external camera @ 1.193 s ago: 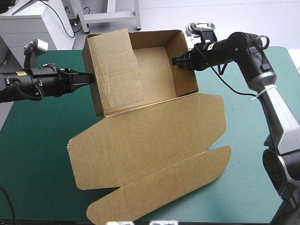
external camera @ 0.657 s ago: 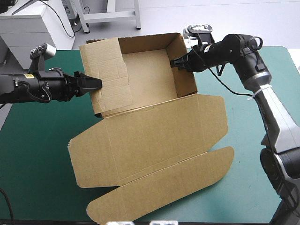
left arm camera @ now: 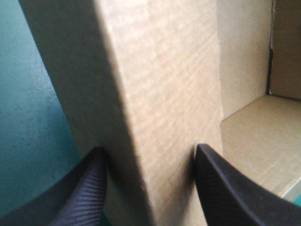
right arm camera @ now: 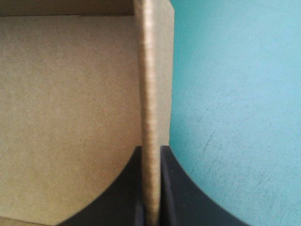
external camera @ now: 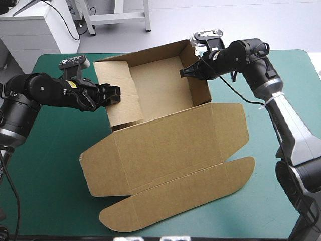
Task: Fold the box
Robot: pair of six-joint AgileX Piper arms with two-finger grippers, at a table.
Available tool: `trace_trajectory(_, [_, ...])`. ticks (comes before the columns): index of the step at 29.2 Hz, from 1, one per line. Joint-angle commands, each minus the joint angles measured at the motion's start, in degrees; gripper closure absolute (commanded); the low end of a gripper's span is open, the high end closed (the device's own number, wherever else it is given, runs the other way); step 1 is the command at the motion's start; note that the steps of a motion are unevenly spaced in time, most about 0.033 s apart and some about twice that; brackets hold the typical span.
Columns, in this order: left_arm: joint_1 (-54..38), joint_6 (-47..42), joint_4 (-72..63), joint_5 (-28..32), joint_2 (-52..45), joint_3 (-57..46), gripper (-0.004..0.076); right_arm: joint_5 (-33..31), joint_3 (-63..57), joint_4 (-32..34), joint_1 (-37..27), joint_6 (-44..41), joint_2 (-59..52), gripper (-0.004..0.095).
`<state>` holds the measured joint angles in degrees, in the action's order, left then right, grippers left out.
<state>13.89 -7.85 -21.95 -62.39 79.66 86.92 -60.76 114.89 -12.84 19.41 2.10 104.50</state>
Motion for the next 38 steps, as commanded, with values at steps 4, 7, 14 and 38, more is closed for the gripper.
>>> trace_trajectory(4, [0.56,-3.53,1.32,9.19,-1.42,1.46,0.0615,1.28,1.65,-6.14,0.58,-2.66,-3.16,0.0920])
trace_trajectory(7, [0.56,1.73,2.59,10.20,-1.29,1.46,0.0733,0.37,1.65,-6.14,0.58,-3.27,-3.28,0.0921])
trace_trajectory(14, [5.23,2.21,8.55,14.81,1.18,1.71,0.0732,-4.39,1.65,-4.94,1.07,-4.24,-4.86,0.0921])
trace_trajectory(38, [10.79,-1.23,16.32,-3.09,19.44,10.25,0.0732,1.69,-26.57,12.84,6.10,-16.04,-11.14,0.0922])
